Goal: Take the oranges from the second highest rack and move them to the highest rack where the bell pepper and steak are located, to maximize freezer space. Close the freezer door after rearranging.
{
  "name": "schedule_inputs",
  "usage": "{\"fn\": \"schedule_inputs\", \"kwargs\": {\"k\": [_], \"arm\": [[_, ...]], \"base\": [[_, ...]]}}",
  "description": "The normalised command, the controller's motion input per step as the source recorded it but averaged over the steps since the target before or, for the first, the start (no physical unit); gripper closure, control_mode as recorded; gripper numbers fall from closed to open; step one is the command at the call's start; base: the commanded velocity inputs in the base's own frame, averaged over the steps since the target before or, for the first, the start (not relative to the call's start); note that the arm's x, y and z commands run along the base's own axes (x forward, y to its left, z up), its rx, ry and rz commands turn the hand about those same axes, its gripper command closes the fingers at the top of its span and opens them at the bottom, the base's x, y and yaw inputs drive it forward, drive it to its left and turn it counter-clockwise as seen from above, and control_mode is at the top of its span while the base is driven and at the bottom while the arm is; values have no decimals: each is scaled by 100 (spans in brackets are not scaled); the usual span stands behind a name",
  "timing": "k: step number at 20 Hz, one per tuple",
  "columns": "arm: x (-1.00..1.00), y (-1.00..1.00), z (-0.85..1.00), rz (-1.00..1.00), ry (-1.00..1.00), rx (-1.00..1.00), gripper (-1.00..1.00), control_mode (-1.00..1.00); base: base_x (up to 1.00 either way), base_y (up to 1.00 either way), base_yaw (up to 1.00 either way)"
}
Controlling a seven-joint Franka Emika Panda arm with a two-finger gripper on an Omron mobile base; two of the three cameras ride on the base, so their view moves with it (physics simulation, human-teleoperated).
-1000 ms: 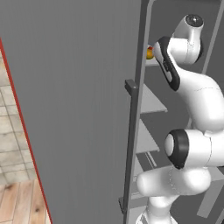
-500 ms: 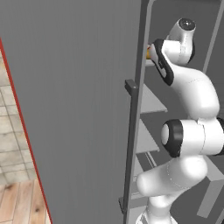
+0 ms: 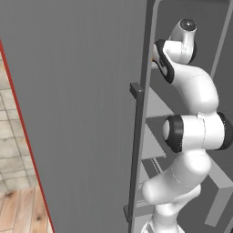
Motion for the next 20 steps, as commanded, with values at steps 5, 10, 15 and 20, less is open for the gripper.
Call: {"fn": "schedule_inputs", "kwargs": {"k": [5, 10, 15, 20], "arm": [[21, -8, -4, 0, 1, 0, 100, -100], [17, -15, -14, 0, 1, 0, 100, -100], [17, -10, -13, 0, 1, 0, -100, -100], [1, -7, -1, 0, 0, 0, -100, -100]], "base": [[0, 0, 0], [0, 0, 0], [0, 0, 0], [0, 0, 0]]}}
